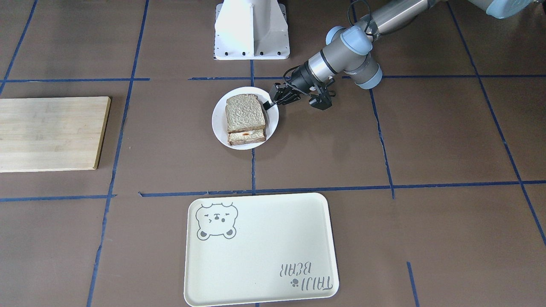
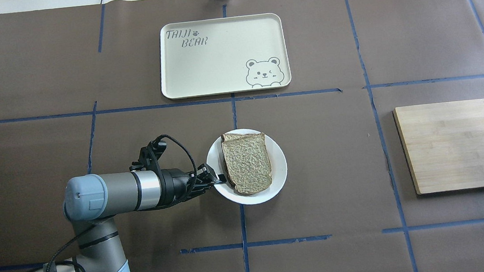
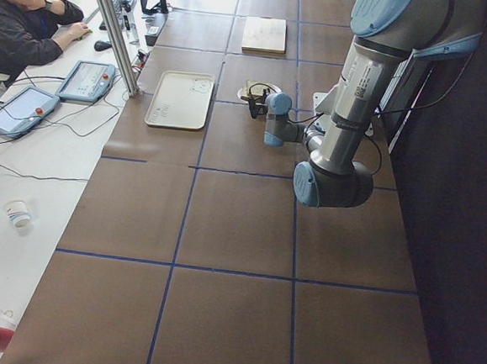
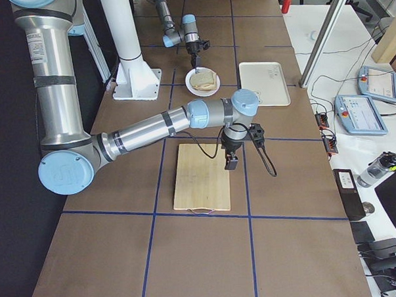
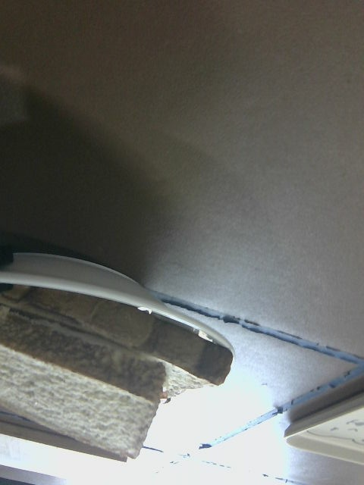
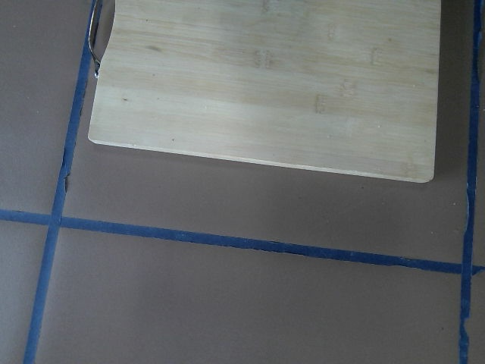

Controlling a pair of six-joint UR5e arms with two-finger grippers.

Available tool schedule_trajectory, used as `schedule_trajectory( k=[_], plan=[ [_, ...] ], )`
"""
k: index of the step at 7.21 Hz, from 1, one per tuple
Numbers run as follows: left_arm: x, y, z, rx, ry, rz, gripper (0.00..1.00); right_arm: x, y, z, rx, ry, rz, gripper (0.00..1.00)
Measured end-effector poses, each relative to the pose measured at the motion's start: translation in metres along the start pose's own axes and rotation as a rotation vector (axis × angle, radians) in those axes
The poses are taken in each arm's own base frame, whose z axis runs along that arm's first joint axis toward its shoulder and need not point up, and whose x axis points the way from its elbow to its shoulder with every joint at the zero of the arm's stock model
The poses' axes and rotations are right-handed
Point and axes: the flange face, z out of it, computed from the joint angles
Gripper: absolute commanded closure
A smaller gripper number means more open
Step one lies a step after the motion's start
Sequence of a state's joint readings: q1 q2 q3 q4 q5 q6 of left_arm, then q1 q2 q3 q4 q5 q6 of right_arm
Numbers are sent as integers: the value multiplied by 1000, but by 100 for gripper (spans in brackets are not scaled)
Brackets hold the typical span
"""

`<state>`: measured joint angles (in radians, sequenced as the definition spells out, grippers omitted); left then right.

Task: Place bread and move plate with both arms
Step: 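Move the left gripper to the plate rim and grip it, then slide the plate with the left gripper onto the white bear tray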

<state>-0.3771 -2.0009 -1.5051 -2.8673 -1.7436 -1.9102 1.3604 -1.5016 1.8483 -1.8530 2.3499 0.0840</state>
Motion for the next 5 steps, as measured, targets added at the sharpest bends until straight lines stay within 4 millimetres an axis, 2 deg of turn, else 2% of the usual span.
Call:
schedule_trajectory(
  k=[2,3,4,5],
  plan=[
    [21,-17,-9,34,39,-30,100,5,2,-2,4,1,8,0],
    [34,-39,-7,79,54,-44,100,7,3,-3,6,2,11,0],
    [50,-72,8,154,62,-95,100,13,5,-4,8,2,17,0],
    [66,-114,29,251,64,-180,100,23,12,-3,13,2,17,0]
  ],
)
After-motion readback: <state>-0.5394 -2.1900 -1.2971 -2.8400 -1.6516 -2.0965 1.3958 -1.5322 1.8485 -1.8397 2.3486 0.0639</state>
